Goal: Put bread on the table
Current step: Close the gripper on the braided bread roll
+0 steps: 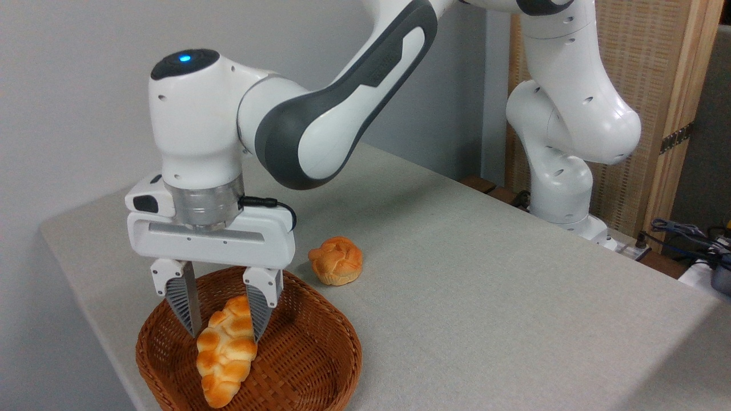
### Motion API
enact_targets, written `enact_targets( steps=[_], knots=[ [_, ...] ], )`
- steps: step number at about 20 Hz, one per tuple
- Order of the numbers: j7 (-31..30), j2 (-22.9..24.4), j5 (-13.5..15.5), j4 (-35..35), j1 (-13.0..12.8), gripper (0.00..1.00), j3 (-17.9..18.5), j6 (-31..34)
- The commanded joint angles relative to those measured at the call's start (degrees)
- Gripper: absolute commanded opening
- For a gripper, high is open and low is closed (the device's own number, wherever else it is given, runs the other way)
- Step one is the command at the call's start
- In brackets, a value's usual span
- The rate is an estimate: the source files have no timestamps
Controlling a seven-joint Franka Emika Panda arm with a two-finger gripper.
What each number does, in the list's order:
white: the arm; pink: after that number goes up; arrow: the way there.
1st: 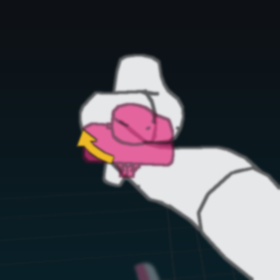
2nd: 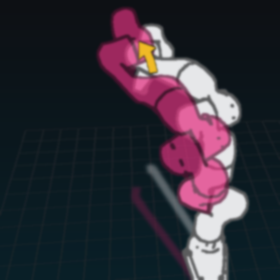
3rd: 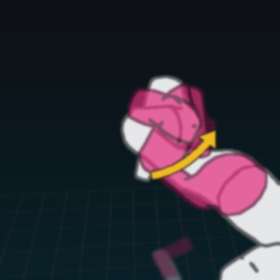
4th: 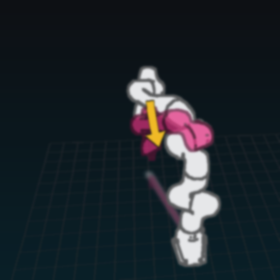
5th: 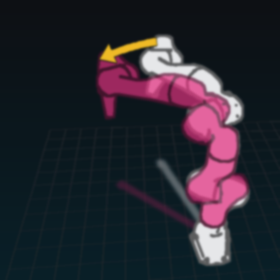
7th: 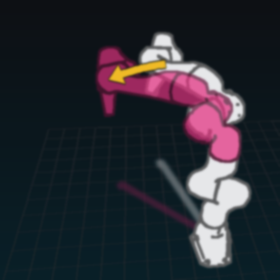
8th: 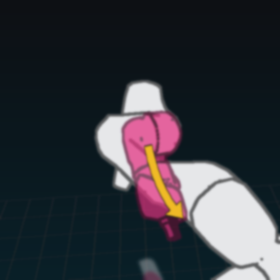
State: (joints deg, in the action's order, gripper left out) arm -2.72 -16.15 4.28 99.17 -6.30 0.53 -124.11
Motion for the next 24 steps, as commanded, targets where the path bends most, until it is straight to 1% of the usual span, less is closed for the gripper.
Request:
enact_targets(
  steps=[1,2,5,6,7,8,9,11,12,14,20,22,24],
  knots=[
    [-0.01,-1.07,0.73,1.54,-0.21,1.00,0.00,-6.91],
    [-0.01,-1.16,0.65,2.33,-0.21,1.00,-0.43,-7.98],
    [0.17,-1.17,0.38,2.96,-0.21,1.00,-0.61,-7.99],
    [0.34,-1.17,0.30,3.04,-0.21,0.97,-0.61,-7.99],
    [1.13,-1.08,0.21,3.22,-0.21,0.87,-0.70,-7.90],
    [2.53,-0.99,0.29,3.22,-0.21,0.71,-0.70,-7.82],
    [3.33,-0.90,0.47,3.22,-0.21,0.62,-0.61,-7.73],
    [3.42,-0.90,0.73,3.22,-0.12,0.50,-0.70,-7.64],
    [3.42,-0.82,0.73,3.22,-0.03,0.46,-0.61,-7.55],
    [3.42,-0.73,0.82,3.13,0.06,0.42,-0.70,-6.85],
    [3.33,-0.11,1.00,3.04,0.23,0.41,-0.44,-5.18],
    [3.51,1.11,1.00,2.61,0.32,0.41,-0.09,-3.35],
    [5.34,3.22,1.35,1.90,0.41,0.42,0.09,0.07]
  ],
)
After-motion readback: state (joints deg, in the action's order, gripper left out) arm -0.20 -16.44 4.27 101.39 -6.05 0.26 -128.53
